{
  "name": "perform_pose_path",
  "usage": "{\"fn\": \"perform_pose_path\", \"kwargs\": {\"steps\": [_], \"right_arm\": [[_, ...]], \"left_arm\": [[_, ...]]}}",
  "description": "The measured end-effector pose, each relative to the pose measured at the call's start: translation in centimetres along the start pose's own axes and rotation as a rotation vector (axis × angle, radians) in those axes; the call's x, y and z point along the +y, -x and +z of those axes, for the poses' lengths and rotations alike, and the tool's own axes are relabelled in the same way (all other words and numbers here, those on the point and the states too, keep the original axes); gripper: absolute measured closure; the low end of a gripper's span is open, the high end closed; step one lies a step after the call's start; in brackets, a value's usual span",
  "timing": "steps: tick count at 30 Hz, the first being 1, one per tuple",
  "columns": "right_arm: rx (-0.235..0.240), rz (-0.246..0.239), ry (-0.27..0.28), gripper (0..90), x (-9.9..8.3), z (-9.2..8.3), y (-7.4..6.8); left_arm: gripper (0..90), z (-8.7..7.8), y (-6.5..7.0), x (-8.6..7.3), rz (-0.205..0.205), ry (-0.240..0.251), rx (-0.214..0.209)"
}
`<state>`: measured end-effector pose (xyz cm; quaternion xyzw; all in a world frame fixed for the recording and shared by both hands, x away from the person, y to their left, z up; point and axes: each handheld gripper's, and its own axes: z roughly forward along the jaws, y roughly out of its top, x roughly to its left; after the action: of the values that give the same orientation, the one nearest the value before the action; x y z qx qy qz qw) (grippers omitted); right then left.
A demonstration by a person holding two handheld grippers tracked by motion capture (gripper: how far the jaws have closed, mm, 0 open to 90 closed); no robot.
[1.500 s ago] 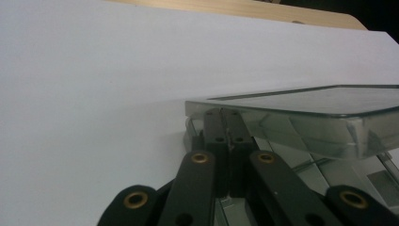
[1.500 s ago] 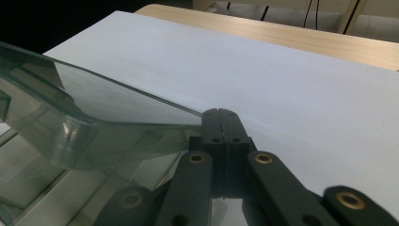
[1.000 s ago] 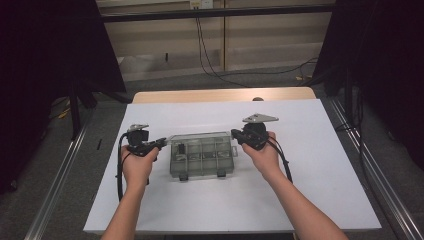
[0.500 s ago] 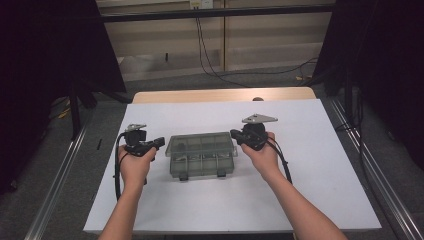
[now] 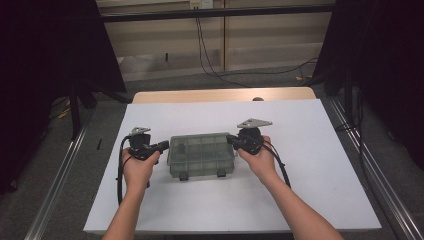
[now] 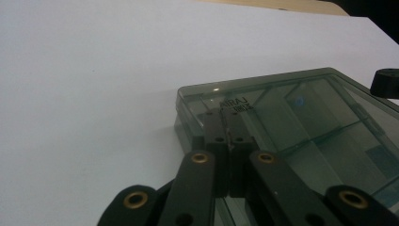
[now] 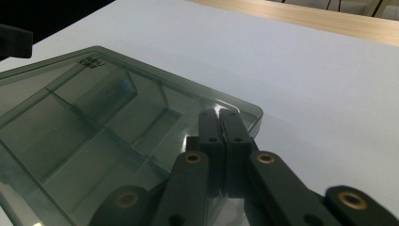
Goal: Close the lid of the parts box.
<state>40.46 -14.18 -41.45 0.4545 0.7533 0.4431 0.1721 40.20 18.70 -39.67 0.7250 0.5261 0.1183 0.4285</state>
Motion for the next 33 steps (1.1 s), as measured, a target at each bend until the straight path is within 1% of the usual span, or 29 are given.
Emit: {"fn": "perform_pose_path", "kwargs": {"steps": [3,5,7,10,13,14,16,17,19,21,22,24,25,26,27,29,30,32,33], "right_arm": [[0.003,0.003,0.003,89.4,-0.1,0.1,0.0],[0.006,-0.003,0.003,89.5,-0.3,0.1,-0.1],[0.006,-0.01,-0.003,89.4,-0.4,0.3,-0.1],[0.01,-0.015,-0.007,89.3,-0.8,0.5,-0.3],[0.007,-0.032,-0.005,89.2,-1.0,0.5,-0.3],[0.008,-0.034,-0.004,89.2,-1.1,0.5,-0.3],[0.015,-0.029,-0.001,89.2,-1.2,0.5,-0.4],[0.015,-0.028,0.0,89.2,-1.2,0.5,-0.4],[0.011,-0.045,0.0,89.3,-1.2,0.5,-0.6],[0.006,-0.063,-0.004,89.7,-1.2,0.6,-0.7],[0.006,-0.067,-0.012,90.0,-1.3,0.6,-0.7],[0.005,-0.067,-0.008,90.0,-1.5,0.7,-0.7],[-0.002,-0.075,-0.007,90.0,-1.5,0.7,-0.8],[-0.005,-0.095,-0.006,90.0,-1.5,0.7,-0.9],[-0.006,-0.101,-0.005,90.0,-1.5,0.7,-0.9],[0.005,-0.076,-0.001,90.0,-1.6,0.7,-0.8],[0.011,-0.072,0.003,90.0,-1.6,0.7,-0.7],[0.021,-0.073,0.006,88.1,-1.6,0.6,-0.6],[0.029,-0.066,0.011,87.0,-1.7,0.6,-0.5]], "left_arm": [[90.0,0.2,0.2,-0.4,0.013,-0.011,-0.008],[90.0,0.5,0.2,-0.8,0.023,-0.001,-0.005],[90.0,0.7,0.1,-1.1,0.03,-0.018,-0.009],[90.0,0.8,0.1,-1.4,0.028,-0.011,-0.009],[90.0,0.8,0.2,-1.6,0.045,-0.011,-0.012],[90.0,0.8,0.3,-1.7,0.047,0.001,-0.007],[90.0,0.8,0.3,-1.8,0.051,0.006,-0.01],[90.0,0.8,0.3,-1.8,0.061,0.007,-0.011],[90.0,0.9,0.4,-1.9,0.071,0.012,-0.006],[90.0,1.0,0.5,-2.0,0.091,-0.005,0.001],[90.0,1.0,0.6,-2.2,0.098,-0.004,0.009],[90.0,1.0,0.8,-2.3,0.122,0.007,0.024],[90.0,1.0,0.9,-2.4,0.129,0.012,0.028],[90.0,1.0,0.9,-2.5,0.128,0.018,0.027],[90.0,1.0,0.8,-2.6,0.113,0.026,0.023],[90.0,1.0,0.8,-2.7,0.125,0.031,0.022],[90.0,1.0,0.8,-2.7,0.131,0.033,0.023],[90.0,1.0,0.7,-2.8,0.126,0.042,0.014],[90.0,1.0,0.6,-2.9,0.122,0.052,0.005]]}}
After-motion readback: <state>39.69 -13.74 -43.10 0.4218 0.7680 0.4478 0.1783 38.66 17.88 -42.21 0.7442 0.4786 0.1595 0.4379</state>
